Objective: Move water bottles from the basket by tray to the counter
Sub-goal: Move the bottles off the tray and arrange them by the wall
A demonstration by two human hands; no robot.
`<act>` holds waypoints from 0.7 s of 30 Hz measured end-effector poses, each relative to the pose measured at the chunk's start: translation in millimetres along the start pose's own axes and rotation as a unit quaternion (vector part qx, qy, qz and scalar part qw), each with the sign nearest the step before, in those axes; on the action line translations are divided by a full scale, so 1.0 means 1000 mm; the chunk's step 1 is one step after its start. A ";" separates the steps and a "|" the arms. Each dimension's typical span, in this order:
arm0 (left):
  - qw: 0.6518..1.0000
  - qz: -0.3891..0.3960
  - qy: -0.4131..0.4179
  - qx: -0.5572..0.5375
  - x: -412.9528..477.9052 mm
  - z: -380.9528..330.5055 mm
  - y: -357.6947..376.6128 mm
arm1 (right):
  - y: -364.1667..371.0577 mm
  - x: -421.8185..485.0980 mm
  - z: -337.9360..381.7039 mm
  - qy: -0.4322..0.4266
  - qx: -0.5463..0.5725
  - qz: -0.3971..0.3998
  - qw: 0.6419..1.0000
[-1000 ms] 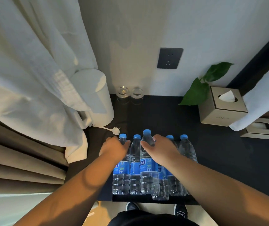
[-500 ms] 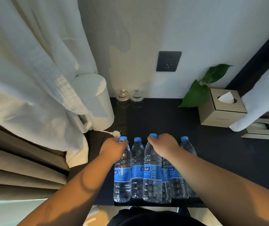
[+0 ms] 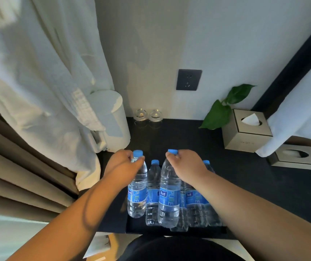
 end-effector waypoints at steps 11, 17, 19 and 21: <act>0.987 -0.101 0.116 0.049 -0.018 -0.067 -0.027 | -0.058 0.001 0.014 -0.102 0.011 -0.058 0.993; 0.983 -0.123 0.116 0.065 -0.008 -0.109 -0.031 | -0.097 0.007 0.022 -0.203 -0.084 -0.039 0.975; 0.983 -0.121 0.113 0.081 -0.002 -0.125 -0.030 | -0.107 0.012 0.021 -0.234 -0.109 -0.016 0.966; 0.983 -0.117 0.106 0.098 0.005 -0.140 -0.028 | -0.114 0.018 0.017 -0.262 -0.121 -0.004 0.958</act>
Point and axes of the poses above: each hand's wrist, its own x-axis towards the middle knuckle, its own y-axis out of the palm, z = x × y, the point moved 1 cm from there along x, towards the middle knuckle, and after that the axes turned 1 degree about z, right-handed, at the moved point
